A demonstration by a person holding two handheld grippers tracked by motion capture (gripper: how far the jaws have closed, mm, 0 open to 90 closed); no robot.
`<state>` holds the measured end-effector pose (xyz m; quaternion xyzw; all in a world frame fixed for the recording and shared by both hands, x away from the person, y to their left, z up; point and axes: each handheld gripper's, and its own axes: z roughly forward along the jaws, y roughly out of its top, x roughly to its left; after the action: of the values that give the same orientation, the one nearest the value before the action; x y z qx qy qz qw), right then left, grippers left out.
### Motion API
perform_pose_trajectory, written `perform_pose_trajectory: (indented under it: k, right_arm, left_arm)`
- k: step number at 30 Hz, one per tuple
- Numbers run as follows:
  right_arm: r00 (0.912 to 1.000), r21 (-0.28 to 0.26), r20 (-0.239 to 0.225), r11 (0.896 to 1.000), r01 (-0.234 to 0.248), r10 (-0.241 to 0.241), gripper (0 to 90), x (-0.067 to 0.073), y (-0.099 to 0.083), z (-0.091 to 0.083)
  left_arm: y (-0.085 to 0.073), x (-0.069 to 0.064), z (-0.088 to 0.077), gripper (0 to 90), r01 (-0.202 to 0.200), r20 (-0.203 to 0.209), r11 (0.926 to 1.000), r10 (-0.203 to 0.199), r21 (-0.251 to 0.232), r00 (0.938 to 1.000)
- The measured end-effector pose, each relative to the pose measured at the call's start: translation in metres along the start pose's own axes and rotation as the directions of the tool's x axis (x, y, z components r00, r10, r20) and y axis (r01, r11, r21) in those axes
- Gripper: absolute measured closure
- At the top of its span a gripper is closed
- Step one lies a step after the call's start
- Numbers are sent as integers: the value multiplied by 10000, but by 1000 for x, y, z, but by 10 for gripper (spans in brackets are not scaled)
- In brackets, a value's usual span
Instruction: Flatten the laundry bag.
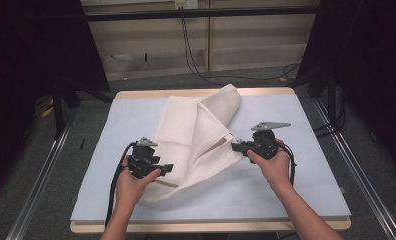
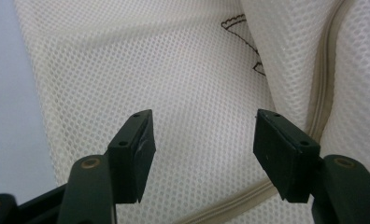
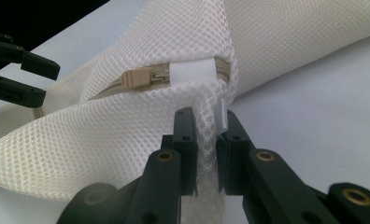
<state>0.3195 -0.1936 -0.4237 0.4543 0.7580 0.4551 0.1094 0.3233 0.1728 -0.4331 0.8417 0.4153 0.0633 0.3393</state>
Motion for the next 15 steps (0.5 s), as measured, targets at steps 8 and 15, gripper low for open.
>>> perform_pose_trajectory:
  k: [8,15]
  right_arm:
    - [10000,-31,-5,10000,-26,26,802,0,-2,-2]
    - [10000,-74,-8,10000,-11,11,801,2,-3,-5]
  left_arm:
    - [-4,8,-4,372,408,-103,9990,-410,-152,9991]
    - [-6,13,-4,378,346,-154,9994,-348,-96,9993]
